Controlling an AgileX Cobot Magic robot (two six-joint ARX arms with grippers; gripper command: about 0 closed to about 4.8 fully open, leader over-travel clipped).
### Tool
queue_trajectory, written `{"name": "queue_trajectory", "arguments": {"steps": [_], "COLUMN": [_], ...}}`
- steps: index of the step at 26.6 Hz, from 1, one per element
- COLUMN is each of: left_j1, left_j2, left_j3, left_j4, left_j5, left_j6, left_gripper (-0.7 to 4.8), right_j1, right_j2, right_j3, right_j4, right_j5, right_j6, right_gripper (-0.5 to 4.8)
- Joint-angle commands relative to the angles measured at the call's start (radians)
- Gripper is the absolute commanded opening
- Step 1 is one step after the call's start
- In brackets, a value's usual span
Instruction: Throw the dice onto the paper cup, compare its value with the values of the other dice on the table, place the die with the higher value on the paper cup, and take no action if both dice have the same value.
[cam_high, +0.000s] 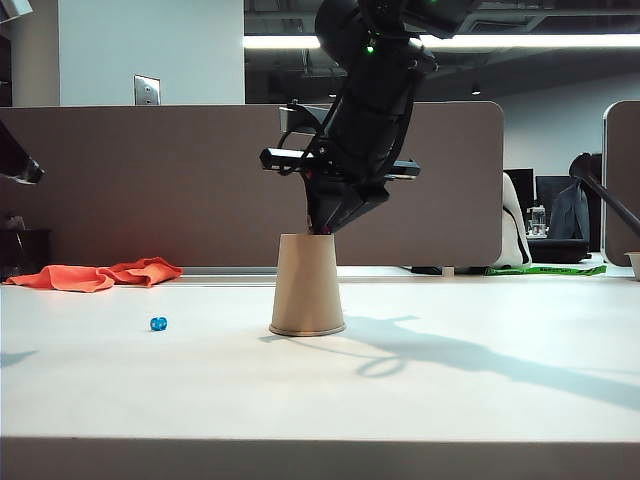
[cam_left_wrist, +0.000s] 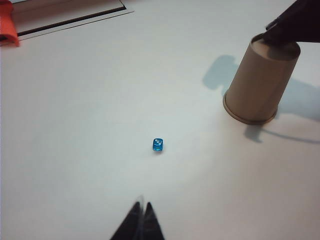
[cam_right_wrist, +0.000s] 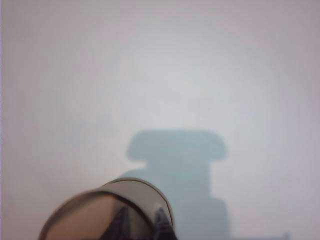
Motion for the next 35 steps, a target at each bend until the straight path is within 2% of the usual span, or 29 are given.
{"name": "queue_trajectory", "arguments": {"steps": [1,18,31,35], "left_j1": [0.0,0.001,0.0,0.0], "left_j2": [0.0,0.001,0.002,0.002], "left_j3": [0.004,0.004,0.004,0.004], "left_j4": [0.009,0.01,0.009,0.006], "left_j5": [0.006,0.006,0.006,0.006], "left_j6": [-0.003,-0.003,-0.003,-0.003], "left_gripper": [-0.05,-0.06,-0.05,-0.06], "right_j1": [0.001,0.002,0.002,0.002], "right_j2": [-0.005,-0.009,-0.007,-0.006], "right_j3": [0.002,0.052,0.051,0.051], "right_j4": [0.001,0.029,-0.017,-0.034], "right_j5": [-0.003,-0.003,-0.004,-0.014], "right_j6": [0.002,0.002,0.002,0.002], "right_gripper": [0.52,0.52,0.56,0.85]}}
